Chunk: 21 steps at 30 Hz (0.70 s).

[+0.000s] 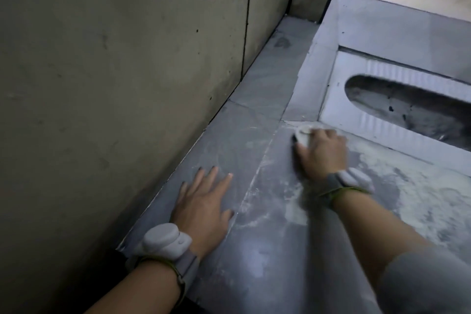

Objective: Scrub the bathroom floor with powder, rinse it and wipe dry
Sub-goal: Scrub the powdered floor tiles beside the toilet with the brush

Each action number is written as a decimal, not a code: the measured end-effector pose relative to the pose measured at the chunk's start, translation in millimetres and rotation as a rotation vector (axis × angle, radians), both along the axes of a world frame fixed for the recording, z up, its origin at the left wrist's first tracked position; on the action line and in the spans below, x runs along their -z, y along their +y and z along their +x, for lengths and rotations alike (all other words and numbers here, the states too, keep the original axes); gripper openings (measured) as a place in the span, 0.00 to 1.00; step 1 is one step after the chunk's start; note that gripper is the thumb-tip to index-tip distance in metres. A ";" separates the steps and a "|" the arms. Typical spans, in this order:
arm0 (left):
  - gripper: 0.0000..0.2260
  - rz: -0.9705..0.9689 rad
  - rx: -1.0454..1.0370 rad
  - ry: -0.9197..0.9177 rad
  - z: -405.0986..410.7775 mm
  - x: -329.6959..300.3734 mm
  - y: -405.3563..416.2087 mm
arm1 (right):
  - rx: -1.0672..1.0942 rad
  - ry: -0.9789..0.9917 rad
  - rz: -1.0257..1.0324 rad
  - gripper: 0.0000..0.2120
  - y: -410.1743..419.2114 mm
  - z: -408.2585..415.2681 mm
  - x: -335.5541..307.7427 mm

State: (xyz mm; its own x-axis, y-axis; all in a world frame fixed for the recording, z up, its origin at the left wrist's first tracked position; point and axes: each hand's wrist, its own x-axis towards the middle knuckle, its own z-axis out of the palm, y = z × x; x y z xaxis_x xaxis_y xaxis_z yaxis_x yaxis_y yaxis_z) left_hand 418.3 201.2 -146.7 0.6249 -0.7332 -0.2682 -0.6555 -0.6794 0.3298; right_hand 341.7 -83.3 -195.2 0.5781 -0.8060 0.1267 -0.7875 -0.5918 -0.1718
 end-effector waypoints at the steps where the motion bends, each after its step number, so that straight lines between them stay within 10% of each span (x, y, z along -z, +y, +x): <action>1: 0.32 0.015 0.008 0.020 -1.3 0.9 -4.2 | 0.079 0.046 0.004 0.24 -14.1 -20.3 -3.1; 4: 0.31 0.091 0.022 0.023 0.6 5.2 -6.2 | 0.156 0.032 0.071 0.24 -26.2 -30.8 -24.4; 10: 0.32 0.093 0.039 0.029 3.9 9.9 -7.4 | -0.575 -0.170 0.191 0.26 83.9 7.0 -19.3; 15: 0.32 0.074 0.037 0.036 5.3 12.6 -5.9 | -0.140 -0.083 0.160 0.25 17.5 39.8 -16.3; 21: 0.32 0.077 0.034 0.034 4.2 10.0 -7.1 | -0.624 -0.160 0.252 0.27 80.3 -21.5 -30.8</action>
